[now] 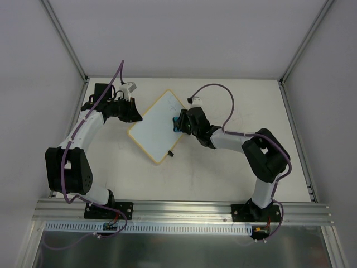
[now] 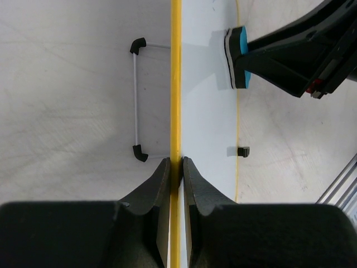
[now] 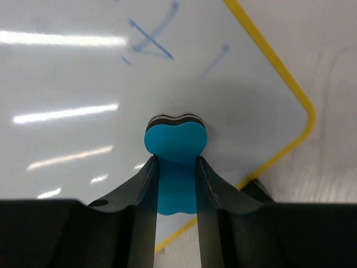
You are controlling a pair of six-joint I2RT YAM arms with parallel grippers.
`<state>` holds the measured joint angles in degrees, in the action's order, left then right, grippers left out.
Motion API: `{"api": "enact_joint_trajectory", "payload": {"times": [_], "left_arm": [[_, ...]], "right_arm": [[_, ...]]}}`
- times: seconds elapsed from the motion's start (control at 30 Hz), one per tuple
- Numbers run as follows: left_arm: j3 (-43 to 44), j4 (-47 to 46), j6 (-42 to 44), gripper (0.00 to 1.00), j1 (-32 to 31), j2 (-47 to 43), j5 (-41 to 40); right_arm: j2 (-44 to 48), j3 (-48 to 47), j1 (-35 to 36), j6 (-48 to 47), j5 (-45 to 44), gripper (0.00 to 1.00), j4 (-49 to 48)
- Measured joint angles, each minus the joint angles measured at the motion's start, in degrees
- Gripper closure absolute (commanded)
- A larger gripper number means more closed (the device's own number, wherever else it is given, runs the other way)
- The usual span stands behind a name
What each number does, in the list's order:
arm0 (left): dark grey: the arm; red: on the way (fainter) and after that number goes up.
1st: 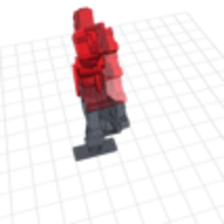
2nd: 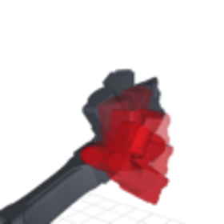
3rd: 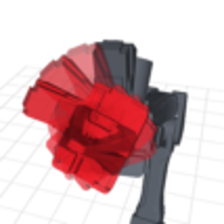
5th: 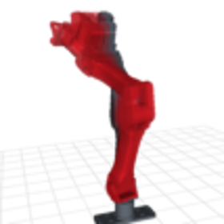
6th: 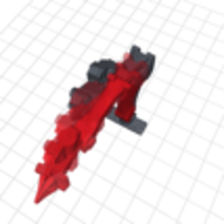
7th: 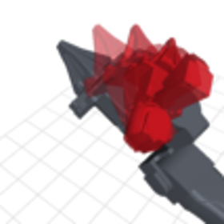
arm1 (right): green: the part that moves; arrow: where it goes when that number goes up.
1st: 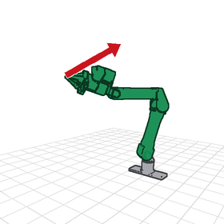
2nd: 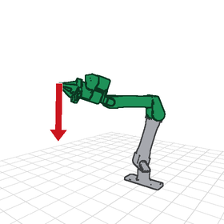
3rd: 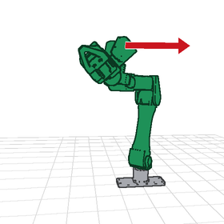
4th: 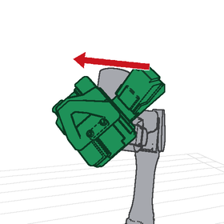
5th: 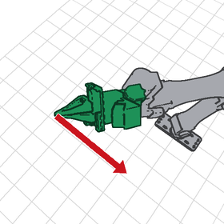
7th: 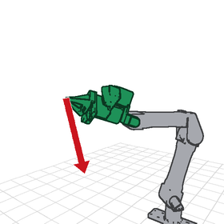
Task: Erase the whiteboard
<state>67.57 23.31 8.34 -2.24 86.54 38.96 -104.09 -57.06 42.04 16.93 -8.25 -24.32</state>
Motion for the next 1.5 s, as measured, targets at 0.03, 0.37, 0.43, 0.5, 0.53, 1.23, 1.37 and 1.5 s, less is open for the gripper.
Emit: {"api": "enact_joint_trajectory", "payload": {"times": [0.03, 0.37, 0.43, 0.5, 0.53, 1.23, 1.37, 1.5], "left_arm": [[0.0, 0.0, 0.0, 1.00, 0.0, 0.0, 0.0], [0.0, 0.1, 0.2, 1.00, -0.1, 0.0, 0.0], [0.0, 0.2, 0.3, 1.00, -0.1, 0.0, 0.0], [0.0, 0.5, 0.3, 1.00, -0.1, 0.0, -0.2], [0.0, 0.6, 0.3, 1.00, -0.1, 0.0, -0.3], [0.1, 1.0, 1.3, 1.00, -0.1, 0.0, 0.0], [0.1, 1.1, 1.3, 1.00, -0.1, 0.0, 0.1], [0.1, 1.2, 1.3, 1.00, -0.1, 0.0, 0.0]], "right_arm": [[-0.7, -2.6, 0.1, -0.6, -0.1, 1.00, 0.7], [-8.2, -22.6, 1.6, -6.1, -3.5, 1.00, 5.0], [-9.7, -25.3, 1.9, -7.2, -5.0, 1.00, 6.2], [-11.0, -28.0, 2.1, -8.0, -6.3, 1.00, 7.7], [-11.8, -29.5, 2.1, -8.4, -7.1, 1.00, 8.6], [-7.7, -13.3, -3.9, -1.4, -12.5, 1.00, 9.7], [-7.7, -13.6, -4.1, -1.8, -12.0, 0.99, 10.2], [-7.7, -16.0, -4.1, -3.2, -11.3, 1.00, 13.1]]}}
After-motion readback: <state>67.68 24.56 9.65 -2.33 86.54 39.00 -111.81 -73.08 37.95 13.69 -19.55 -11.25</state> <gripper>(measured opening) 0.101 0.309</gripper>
